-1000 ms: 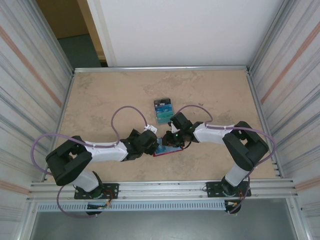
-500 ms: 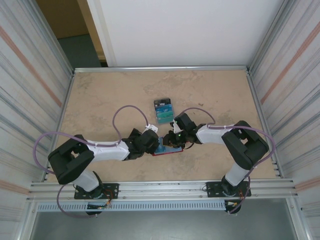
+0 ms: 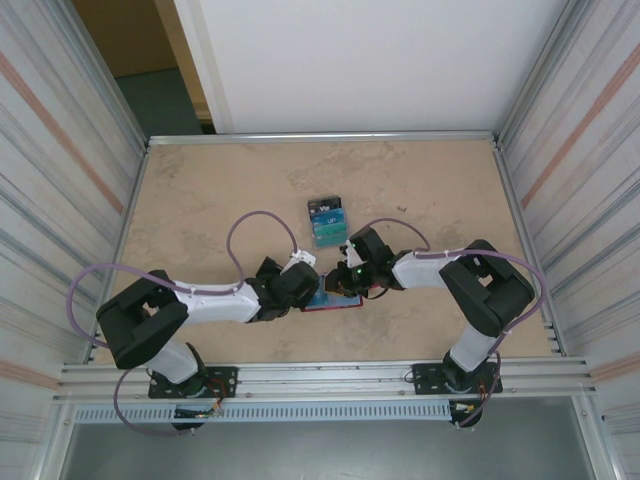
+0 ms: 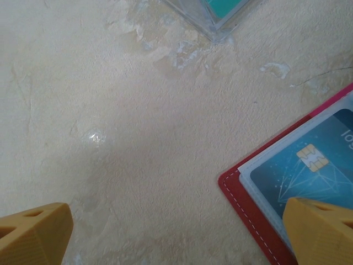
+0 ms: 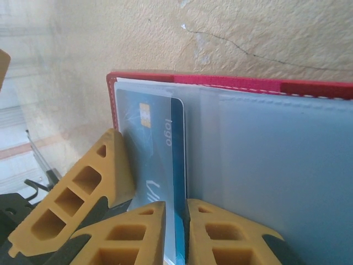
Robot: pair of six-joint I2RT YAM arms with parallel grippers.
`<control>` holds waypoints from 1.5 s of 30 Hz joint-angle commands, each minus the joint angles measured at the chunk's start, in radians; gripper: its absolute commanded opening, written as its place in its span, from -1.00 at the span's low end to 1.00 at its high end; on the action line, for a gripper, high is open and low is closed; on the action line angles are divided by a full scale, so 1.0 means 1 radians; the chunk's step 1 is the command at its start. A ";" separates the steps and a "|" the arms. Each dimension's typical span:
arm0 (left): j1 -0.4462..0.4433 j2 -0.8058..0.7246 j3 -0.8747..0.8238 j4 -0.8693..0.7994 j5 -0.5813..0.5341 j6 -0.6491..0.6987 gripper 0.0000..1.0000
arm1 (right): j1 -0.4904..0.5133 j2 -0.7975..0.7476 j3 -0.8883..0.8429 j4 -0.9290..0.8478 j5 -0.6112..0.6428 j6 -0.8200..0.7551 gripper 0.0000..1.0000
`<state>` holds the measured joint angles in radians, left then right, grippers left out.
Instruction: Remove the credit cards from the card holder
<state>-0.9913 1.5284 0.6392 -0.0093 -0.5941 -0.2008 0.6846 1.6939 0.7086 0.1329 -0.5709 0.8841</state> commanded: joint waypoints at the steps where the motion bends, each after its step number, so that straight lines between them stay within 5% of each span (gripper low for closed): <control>1: -0.024 0.023 0.003 -0.086 0.015 -0.020 0.97 | -0.001 0.010 -0.010 0.037 -0.014 0.023 -0.65; 13: -0.032 0.001 -0.007 -0.116 -0.002 -0.044 0.97 | 0.042 0.002 0.042 -0.159 0.160 -0.030 -0.61; 29: -0.043 0.015 0.000 -0.116 0.016 -0.054 0.97 | -0.001 0.031 -0.046 0.150 -0.039 0.063 -0.81; 36: -0.044 0.021 0.008 -0.117 0.013 -0.054 0.97 | -0.006 0.032 -0.054 0.152 -0.040 0.053 -1.00; 45: -0.043 0.006 -0.004 -0.137 -0.016 -0.062 0.98 | -0.018 -0.015 -0.042 0.038 0.019 -0.011 -1.00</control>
<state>-1.0168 1.5261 0.6487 -0.0631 -0.6228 -0.2535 0.6735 1.7065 0.6598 0.2352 -0.5758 0.9192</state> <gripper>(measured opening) 0.988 0.049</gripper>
